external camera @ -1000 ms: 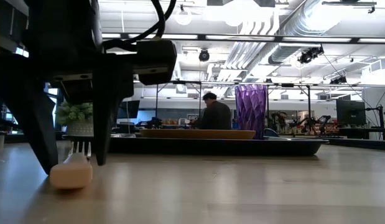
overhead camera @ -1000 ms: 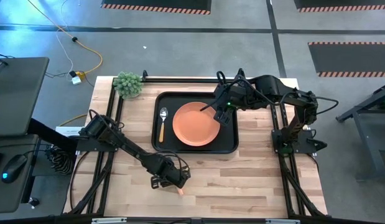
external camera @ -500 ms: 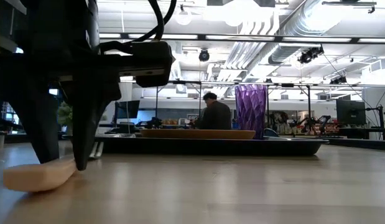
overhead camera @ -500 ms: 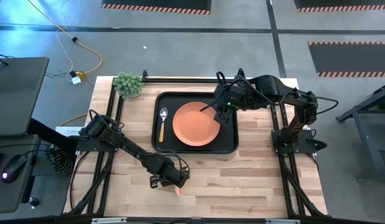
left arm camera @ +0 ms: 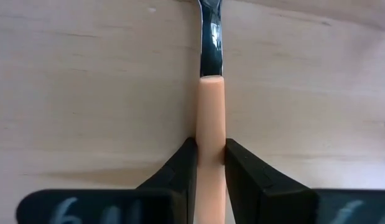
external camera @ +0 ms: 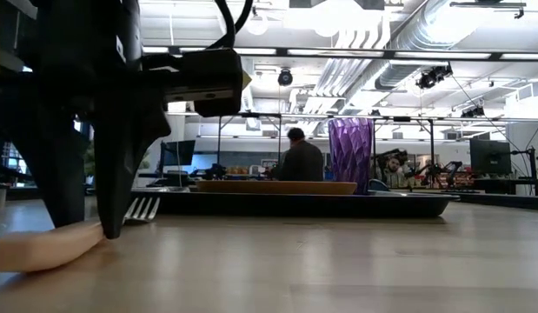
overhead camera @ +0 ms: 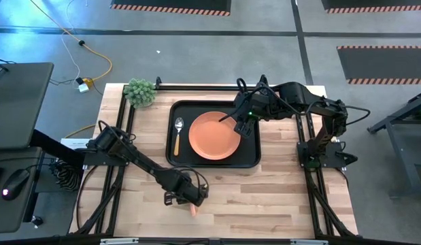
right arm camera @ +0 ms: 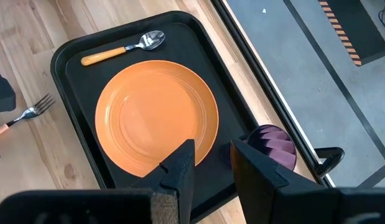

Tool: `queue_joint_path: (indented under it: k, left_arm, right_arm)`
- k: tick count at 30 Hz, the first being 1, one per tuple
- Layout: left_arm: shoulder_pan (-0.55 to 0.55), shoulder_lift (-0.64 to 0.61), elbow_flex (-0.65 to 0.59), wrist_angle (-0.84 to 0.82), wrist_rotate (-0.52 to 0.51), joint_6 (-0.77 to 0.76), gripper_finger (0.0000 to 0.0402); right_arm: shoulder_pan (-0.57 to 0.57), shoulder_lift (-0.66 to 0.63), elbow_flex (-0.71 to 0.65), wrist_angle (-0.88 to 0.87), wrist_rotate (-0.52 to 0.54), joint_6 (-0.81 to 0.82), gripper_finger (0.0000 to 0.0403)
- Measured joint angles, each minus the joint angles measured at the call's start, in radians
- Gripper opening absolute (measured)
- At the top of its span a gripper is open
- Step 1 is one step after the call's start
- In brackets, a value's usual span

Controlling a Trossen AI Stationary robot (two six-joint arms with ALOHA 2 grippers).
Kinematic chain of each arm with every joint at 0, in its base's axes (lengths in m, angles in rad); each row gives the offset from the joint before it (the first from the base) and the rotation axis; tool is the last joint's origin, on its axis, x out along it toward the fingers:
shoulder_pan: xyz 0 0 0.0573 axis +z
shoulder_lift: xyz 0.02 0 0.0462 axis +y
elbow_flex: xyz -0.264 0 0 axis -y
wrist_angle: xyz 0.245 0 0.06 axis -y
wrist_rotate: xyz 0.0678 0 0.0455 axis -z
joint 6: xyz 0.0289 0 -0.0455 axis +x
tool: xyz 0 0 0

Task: Pick and place plate/cup/fork/spoon on tray
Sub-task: Put the orange fork between the orange spoon and the orange plate on the black serving tray

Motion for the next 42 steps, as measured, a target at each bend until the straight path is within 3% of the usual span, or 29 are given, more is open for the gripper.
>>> queue_joint_path:
  k: [27,35,42]
  left_arm:
    - [-0.066,-0.030,0.091,-0.047,-0.004,0.028,0.0053]
    - [-0.067,-0.139,0.091,-0.214,-0.036,0.043,0.0053]
    - [0.006,-0.254,0.091,-0.417,-0.061,0.148,0.0053]
  right_arm:
    - [0.000,-0.001,0.000,0.001,-0.001,0.000,0.0096]
    - [0.000,-0.001,0.000,0.004,-0.003,0.000,0.0096]
    - [0.000,-0.001,0.000,0.005,-0.003,0.003,0.0096]
